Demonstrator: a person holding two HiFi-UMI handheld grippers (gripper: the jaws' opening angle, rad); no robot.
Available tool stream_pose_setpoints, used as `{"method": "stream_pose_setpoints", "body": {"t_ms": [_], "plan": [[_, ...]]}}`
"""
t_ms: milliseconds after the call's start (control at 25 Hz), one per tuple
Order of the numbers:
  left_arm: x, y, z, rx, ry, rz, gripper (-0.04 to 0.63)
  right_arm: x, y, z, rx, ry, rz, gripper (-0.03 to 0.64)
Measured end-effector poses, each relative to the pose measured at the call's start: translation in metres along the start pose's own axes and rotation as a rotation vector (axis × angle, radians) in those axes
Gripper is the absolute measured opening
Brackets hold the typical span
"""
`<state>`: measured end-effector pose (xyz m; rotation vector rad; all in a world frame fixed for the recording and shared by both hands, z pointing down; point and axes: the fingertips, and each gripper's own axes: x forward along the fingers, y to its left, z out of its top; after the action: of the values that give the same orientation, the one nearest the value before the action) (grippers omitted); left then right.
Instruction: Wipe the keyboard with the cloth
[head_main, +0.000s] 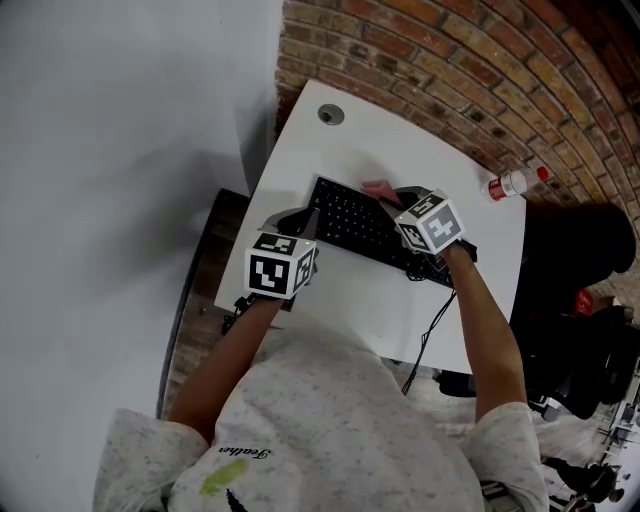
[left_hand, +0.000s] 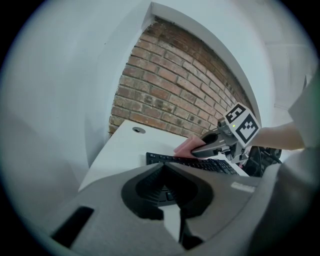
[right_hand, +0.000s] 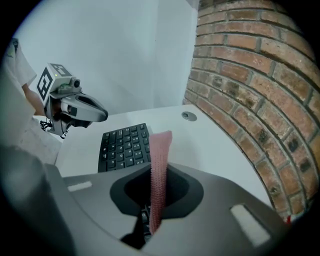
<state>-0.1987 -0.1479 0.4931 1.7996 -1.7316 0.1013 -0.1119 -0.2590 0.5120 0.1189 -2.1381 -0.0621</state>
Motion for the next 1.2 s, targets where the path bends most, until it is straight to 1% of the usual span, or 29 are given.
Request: {"method": "stream_pose_setpoints", "body": {"t_ms": [560,760,1040,1120,1200], "plan": [[-0.027,0.035,-0.002,-0.031,-0.014,0.035,-0.006,0.028,0.03,0.052,-0.07,-0.007,0.043,0.023],[-0.038,0.047,-0.004,-0.046,-0.026,0.062,-0.006,0.038,0.038,0.068,-0.111,-0.005,0.058,0.023],[-0.053,0.065,-0.006,-0.074,-0.04,0.103,-0.006,0.051,0.049,0.093,-0.206,0.009,0.079,0.023],[-0.055,0.069,-0.007,-0.08,-0.045,0.11,-0.006,0.055,0.052,0.099,-0.248,0.018,0.083,0.023],[-0.056,0.071,-0.007,-0.085,-0.047,0.115,-0.006,0.056,0.054,0.104,-0.315,0.032,0.079,0.023]]}}
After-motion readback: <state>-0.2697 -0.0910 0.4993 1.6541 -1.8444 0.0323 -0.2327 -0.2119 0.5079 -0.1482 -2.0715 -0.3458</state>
